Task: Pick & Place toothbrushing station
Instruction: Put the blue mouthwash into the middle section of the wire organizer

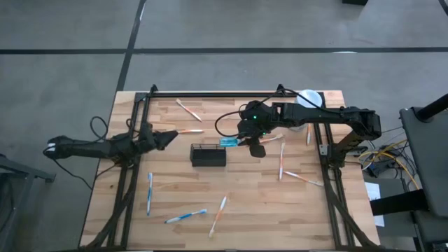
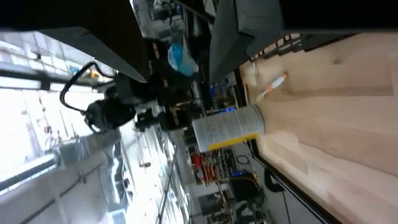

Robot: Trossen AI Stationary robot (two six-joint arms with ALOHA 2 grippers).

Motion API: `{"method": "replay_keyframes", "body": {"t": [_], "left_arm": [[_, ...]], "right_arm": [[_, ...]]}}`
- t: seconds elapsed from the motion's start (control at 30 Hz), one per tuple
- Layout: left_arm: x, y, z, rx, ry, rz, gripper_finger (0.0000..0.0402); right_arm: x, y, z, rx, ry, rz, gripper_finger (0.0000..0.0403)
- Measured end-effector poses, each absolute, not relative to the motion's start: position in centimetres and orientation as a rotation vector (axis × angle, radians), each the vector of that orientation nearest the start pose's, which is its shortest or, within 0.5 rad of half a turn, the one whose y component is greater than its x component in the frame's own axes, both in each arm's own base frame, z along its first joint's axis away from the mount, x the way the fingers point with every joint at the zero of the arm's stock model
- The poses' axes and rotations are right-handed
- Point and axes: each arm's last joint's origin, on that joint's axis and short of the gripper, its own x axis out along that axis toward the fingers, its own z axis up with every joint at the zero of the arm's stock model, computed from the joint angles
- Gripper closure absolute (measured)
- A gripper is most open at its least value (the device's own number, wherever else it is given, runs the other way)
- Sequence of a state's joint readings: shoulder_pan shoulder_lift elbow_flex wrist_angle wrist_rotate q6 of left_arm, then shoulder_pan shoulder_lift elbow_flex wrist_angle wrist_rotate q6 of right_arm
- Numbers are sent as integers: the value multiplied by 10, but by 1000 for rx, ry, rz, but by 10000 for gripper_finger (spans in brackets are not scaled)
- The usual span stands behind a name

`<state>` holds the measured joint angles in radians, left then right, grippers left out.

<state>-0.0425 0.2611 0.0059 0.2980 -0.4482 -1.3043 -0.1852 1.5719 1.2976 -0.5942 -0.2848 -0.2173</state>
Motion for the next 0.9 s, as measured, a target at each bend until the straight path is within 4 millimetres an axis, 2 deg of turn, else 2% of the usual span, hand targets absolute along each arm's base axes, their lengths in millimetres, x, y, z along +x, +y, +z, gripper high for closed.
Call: {"method": "replay_keyframes", "body": {"t": [0.33,0.6,0.9], "left_arm": [[114,8,173,-1432,-300,325,230],[128,7,206,-1373,-274,329,230],[163,3,226,-1359,-130,326,230]], "right_arm": [[330,-57,285,-81,861,22,298],[330,-57,286,-83,856,23,297],[330,-57,286,-84,856,23,296]]}}
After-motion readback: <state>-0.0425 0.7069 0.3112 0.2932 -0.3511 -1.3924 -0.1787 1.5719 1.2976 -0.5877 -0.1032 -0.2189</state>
